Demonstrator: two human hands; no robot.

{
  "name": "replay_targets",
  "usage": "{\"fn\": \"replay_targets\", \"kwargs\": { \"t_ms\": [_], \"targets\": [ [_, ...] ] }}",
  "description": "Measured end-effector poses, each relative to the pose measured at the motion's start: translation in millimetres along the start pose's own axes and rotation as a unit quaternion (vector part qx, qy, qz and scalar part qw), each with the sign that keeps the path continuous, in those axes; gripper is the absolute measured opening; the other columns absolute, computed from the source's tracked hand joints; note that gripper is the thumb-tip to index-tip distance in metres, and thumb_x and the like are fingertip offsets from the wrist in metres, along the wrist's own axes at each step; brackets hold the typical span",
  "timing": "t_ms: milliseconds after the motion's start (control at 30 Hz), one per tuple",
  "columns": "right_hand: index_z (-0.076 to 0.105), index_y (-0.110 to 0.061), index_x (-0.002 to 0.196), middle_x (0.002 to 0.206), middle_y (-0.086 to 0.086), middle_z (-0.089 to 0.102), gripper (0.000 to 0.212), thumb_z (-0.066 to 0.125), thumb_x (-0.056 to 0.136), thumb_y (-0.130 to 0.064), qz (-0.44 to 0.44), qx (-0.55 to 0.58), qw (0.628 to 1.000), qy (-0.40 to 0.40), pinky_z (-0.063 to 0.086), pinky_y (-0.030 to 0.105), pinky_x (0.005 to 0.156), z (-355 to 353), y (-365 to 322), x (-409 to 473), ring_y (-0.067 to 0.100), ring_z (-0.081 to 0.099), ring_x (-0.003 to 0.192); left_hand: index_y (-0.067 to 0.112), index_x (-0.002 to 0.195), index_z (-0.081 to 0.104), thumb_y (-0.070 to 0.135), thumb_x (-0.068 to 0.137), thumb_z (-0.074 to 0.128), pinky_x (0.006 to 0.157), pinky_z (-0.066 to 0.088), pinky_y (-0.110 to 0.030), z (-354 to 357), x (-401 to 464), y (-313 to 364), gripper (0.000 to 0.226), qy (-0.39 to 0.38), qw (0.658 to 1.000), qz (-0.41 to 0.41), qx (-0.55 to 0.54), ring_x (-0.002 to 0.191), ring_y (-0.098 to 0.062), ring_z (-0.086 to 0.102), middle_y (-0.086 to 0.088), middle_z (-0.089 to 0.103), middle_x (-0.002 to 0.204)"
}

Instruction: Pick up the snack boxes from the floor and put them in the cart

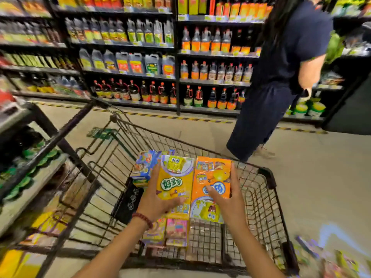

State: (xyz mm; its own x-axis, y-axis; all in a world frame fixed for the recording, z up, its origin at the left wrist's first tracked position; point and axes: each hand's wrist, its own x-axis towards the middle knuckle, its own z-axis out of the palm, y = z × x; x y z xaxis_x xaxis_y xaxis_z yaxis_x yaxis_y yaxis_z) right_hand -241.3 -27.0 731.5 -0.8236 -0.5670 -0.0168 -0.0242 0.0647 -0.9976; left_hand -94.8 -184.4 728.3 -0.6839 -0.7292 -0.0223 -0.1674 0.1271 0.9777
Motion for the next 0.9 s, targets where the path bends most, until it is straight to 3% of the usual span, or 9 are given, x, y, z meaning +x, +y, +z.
{"fn": "replay_targets", "kwargs": {
  "t_ms": [67, 267, 467, 533, 600, 667, 733, 800, 900],
  "targets": [
    [0.025, -0.061, 0.134, 0.103, -0.039, 0.062, 0.088, 0.078, 0.078, -0.018, 0.024, -0.014, 1.0, -0.008, 0.056, 0.036, 0.082, 39, 16, 2, -0.001, 0.067, 0.094, 0.068, 0.129, 0.02, 0.048, 0.037, 0.092, 0.094, 0.051, -0.04, -31, 9, -28, 0.118, 0.001, 0.999, -0.032, -0.024, 0.123, -0.01, 0.052, 0.014, 0.044, 0.14],
    [0.029, -0.064, 0.126, 0.105, -0.032, 0.062, 0.087, 0.079, 0.076, -0.015, 0.109, -0.03, 0.994, 0.01, 0.055, 0.042, 0.086, 98, 68, 3, 0.002, 0.066, 0.095, 0.042, 0.146, 0.02, 0.033, 0.047, 0.096, 0.093, 0.049, -0.053, -75, 29, -97, 0.126, -0.073, 0.992, -0.103, -0.021, 0.121, -0.022, 0.056, 0.002, 0.053, 0.137],
    [0.028, -0.049, 0.14, 0.122, -0.007, 0.063, 0.089, 0.079, 0.076, -0.013, 0.187, -0.036, 0.982, 0.011, 0.055, 0.048, 0.088, 110, 112, 0, 0.014, 0.067, 0.1, 0.031, 0.144, 0.022, 0.035, 0.045, 0.094, 0.084, 0.055, -0.031, -71, 33, -131, 0.122, -0.104, 0.979, -0.172, -0.039, 0.112, -0.002, 0.059, 0.005, 0.055, 0.132],
    [0.028, -0.046, 0.14, 0.123, -0.012, 0.059, 0.087, 0.078, 0.077, -0.012, 0.201, -0.044, 0.979, 0.008, 0.056, 0.04, 0.086, 110, 127, 2, 0.01, 0.065, 0.101, 0.037, 0.139, 0.024, 0.045, 0.042, 0.093, 0.086, 0.054, -0.031, -67, 35, -145, 0.12, -0.112, 0.977, -0.18, -0.034, 0.113, -0.002, 0.058, 0.009, 0.055, 0.131],
    [0.027, -0.046, 0.136, 0.116, -0.02, 0.058, 0.084, 0.077, 0.078, -0.012, 0.21, -0.05, 0.976, -0.001, 0.056, 0.021, 0.075, 109, 143, 8, -0.003, 0.064, 0.093, 0.04, 0.134, 0.027, 0.052, 0.037, 0.092, 0.085, 0.054, -0.03, -65, 36, -160, 0.117, -0.107, 0.974, -0.195, -0.034, 0.113, -0.002, 0.059, 0.013, 0.054, 0.129],
    [0.026, -0.047, 0.137, 0.11, -0.028, 0.06, 0.085, 0.078, 0.077, -0.018, 0.217, -0.065, 0.974, -0.018, 0.054, 0.02, 0.075, 109, 157, 15, -0.009, 0.064, 0.088, 0.04, 0.136, 0.023, 0.049, 0.039, 0.093, 0.085, 0.054, -0.032, -64, 38, -171, 0.12, -0.101, 0.97, -0.219, -0.017, 0.114, -0.006, 0.059, 0.011, 0.054, 0.13],
    [0.024, -0.048, 0.14, 0.105, -0.035, 0.058, 0.089, 0.08, 0.074, -0.026, 0.228, -0.084, 0.97, -0.03, 0.054, 0.028, 0.08, 109, 171, 22, -0.008, 0.064, 0.091, 0.037, 0.138, 0.021, 0.032, 0.047, 0.094, 0.08, 0.054, -0.024, -63, 37, -190, 0.117, -0.092, 0.966, -0.242, 0.001, 0.109, 0.0, 0.06, 0.013, 0.052, 0.129],
    [0.02, -0.055, 0.139, 0.117, -0.036, 0.053, 0.093, 0.08, 0.073, -0.032, 0.234, -0.094, 0.967, -0.033, 0.053, 0.03, 0.087, 110, 184, 29, 0.0, 0.061, 0.104, 0.038, 0.137, 0.02, 0.009, 0.056, 0.089, 0.075, 0.052, -0.015, -61, 39, -204, 0.111, -0.078, 0.965, -0.25, 0.017, 0.107, 0.006, 0.058, 0.017, 0.048, 0.128],
    [0.015, -0.055, 0.137, 0.131, -0.026, 0.046, 0.095, 0.081, 0.075, -0.025, 0.237, -0.115, 0.964, -0.043, 0.044, 0.012, 0.084, 111, 206, 35, -0.003, 0.051, 0.112, 0.036, 0.139, 0.017, -0.001, 0.06, 0.085, 0.074, 0.05, -0.011, -55, 41, -231, 0.11, -0.052, 0.962, -0.267, 0.029, 0.101, 0.018, 0.055, 0.019, 0.045, 0.129]
  ]
}}
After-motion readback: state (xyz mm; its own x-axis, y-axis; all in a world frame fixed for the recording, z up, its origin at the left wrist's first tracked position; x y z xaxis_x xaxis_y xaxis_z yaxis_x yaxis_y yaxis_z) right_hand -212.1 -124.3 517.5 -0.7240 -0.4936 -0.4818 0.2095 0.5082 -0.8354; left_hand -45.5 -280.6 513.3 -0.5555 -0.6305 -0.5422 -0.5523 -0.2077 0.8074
